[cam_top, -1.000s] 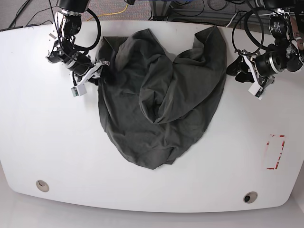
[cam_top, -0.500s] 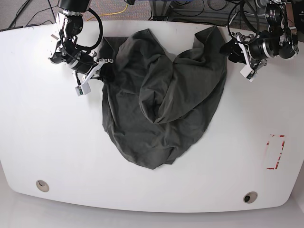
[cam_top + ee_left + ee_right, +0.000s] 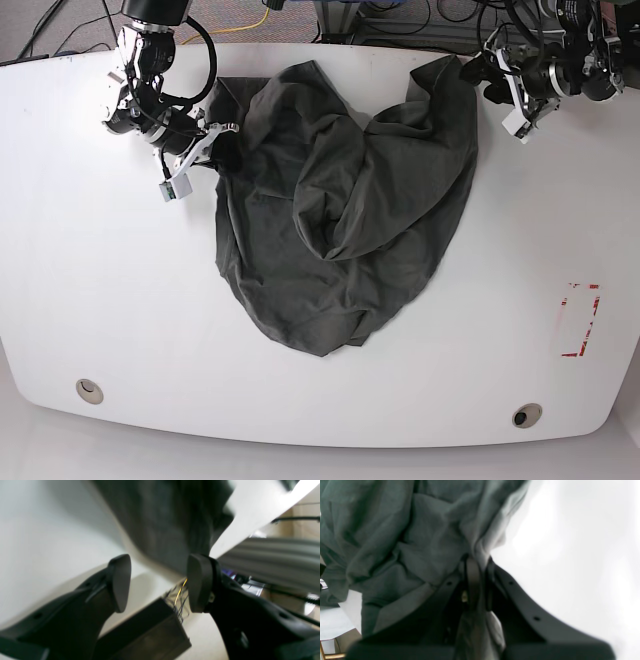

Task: Layout the t-shirt on the table in an organized manner, then fold the t-shirt properly
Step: 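Grasp the shirt ends with both grippers at opposite sides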

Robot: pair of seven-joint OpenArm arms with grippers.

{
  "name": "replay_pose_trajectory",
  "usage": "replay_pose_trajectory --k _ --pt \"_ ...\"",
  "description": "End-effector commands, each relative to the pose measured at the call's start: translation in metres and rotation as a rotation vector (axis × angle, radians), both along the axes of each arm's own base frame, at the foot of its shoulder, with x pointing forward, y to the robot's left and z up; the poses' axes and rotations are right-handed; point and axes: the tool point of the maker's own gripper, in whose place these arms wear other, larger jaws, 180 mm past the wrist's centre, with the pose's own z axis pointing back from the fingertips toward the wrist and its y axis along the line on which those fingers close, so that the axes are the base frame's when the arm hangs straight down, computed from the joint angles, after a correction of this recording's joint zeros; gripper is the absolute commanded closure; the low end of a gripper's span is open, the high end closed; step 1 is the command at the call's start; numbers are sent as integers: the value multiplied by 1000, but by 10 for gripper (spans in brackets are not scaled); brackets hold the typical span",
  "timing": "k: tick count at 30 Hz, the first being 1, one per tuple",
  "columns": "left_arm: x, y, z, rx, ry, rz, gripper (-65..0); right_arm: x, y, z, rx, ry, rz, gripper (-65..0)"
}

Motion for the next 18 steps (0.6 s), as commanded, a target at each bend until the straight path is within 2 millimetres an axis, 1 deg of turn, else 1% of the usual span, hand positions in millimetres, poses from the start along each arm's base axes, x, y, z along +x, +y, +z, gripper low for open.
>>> replay_pose_trajectory --k 1,7,15,18 --pt "6 -3 6 -16 -34 6 -335 5 -3 7 -5 -26 0 0" --pt "4 -8 -1 2 -24 17 -333 5 -3 7 -3 -26 0 0" --pt "-3 -7 -16 83 6 16 -336 5 -3 7 -5 -26 0 0" --pt "-8 -14 -22 69 27 9 -337 5 -3 7 -5 -26 0 0"
